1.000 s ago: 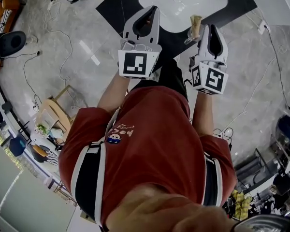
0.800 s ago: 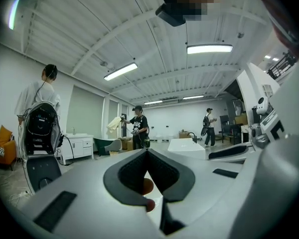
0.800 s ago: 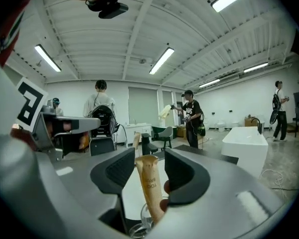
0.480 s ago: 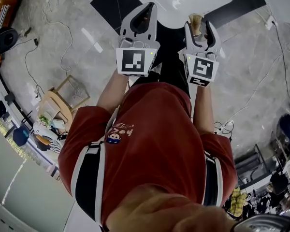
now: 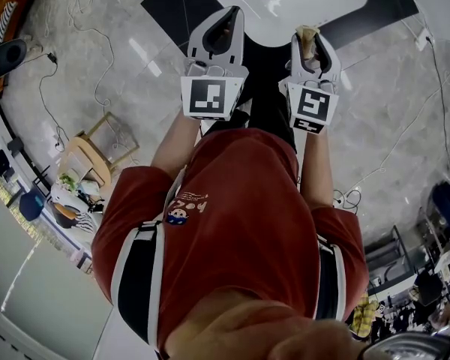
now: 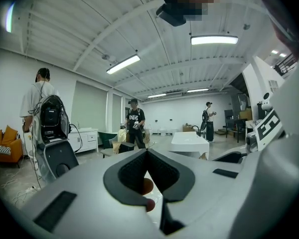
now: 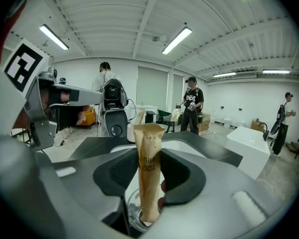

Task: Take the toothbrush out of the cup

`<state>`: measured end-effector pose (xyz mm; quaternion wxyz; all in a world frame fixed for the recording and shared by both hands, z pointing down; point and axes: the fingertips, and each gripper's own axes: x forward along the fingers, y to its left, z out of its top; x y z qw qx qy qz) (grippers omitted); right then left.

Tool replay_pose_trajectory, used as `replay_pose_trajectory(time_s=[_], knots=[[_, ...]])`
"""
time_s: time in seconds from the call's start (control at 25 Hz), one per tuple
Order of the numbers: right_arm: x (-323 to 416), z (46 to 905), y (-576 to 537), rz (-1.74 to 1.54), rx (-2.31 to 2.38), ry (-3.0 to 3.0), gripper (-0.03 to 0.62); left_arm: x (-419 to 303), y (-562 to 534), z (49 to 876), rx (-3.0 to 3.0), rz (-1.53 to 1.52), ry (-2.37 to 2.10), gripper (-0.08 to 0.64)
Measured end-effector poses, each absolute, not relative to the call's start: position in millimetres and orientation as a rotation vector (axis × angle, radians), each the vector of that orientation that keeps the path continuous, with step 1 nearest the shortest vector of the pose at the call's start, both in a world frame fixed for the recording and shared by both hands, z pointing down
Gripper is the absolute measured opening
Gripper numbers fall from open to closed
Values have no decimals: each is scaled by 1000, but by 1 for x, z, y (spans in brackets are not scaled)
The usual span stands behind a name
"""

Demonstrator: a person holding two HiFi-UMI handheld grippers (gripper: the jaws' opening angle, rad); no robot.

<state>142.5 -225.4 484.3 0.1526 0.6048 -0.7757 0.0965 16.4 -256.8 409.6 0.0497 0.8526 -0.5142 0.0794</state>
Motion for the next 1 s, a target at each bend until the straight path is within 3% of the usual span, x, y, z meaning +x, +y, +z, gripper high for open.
replay_pose_trajectory(time_s=[0.28,1.0], knots=[[149,482,-225,253,1774,-2200,38,19,-261,409,2617,221,-1575,5],[166,435,-218,182,1892,-2242,35,22,-255,387,2667,140,-1567,5]])
